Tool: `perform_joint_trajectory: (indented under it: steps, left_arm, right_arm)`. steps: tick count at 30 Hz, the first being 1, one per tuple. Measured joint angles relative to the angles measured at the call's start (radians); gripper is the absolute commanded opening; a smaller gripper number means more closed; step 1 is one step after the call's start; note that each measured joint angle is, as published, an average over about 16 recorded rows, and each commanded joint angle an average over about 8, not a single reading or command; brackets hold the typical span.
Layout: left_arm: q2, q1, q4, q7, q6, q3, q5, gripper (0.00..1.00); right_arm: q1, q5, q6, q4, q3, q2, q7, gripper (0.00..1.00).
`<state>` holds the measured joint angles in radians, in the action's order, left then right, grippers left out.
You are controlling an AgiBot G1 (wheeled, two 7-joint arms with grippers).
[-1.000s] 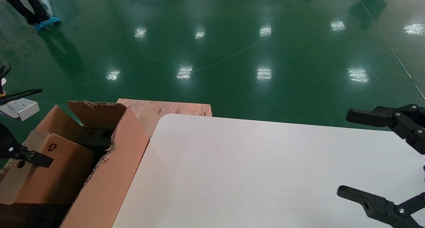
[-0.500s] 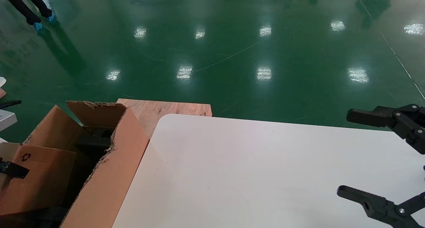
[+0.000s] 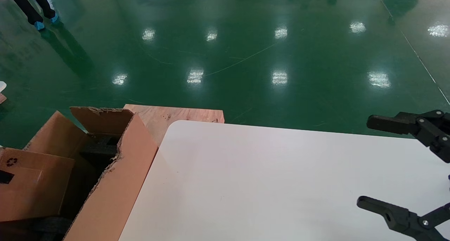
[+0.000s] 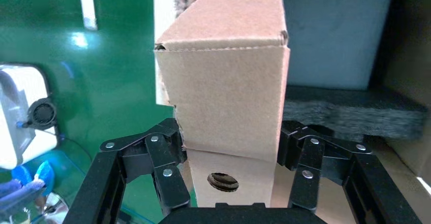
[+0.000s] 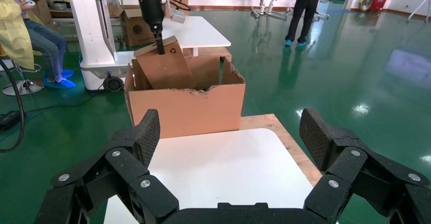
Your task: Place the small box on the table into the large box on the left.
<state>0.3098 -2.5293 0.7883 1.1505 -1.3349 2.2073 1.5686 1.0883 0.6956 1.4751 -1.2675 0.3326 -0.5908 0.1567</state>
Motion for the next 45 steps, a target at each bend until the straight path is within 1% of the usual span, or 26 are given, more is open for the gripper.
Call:
perform_joint_trajectory:
  steps: [5, 6, 7, 37, 45]
  left_arm:
    - [0.004, -0.005, -0.051, -0.034, 0.000, -0.002, 0.003, 0.88]
    - [0.004, -0.005, -0.057, -0.037, 0.000, -0.002, 0.003, 0.99]
    - [0.005, -0.005, -0.061, -0.040, 0.000, -0.002, 0.003, 1.00]
    - [0.006, -0.005, -0.053, -0.038, 0.000, -0.002, 0.004, 1.00]
    - [0.024, -0.013, -0.007, -0.031, 0.003, -0.016, -0.015, 1.00]
  right_arm:
    - [0.000, 0.000, 0.000, 0.000, 0.000, 0.000, 0.000, 1.00]
    - [0.000, 0.000, 0.000, 0.000, 0.000, 0.000, 0.000, 1.00]
    - [0.000, 0.000, 0.000, 0.000, 0.000, 0.000, 0.000, 1.00]
    - [0.000, 0.000, 0.000, 0.000, 0.000, 0.000, 0.000, 1.00]
    - [0.000, 0.000, 0.000, 0.000, 0.000, 0.000, 0.000, 1.00]
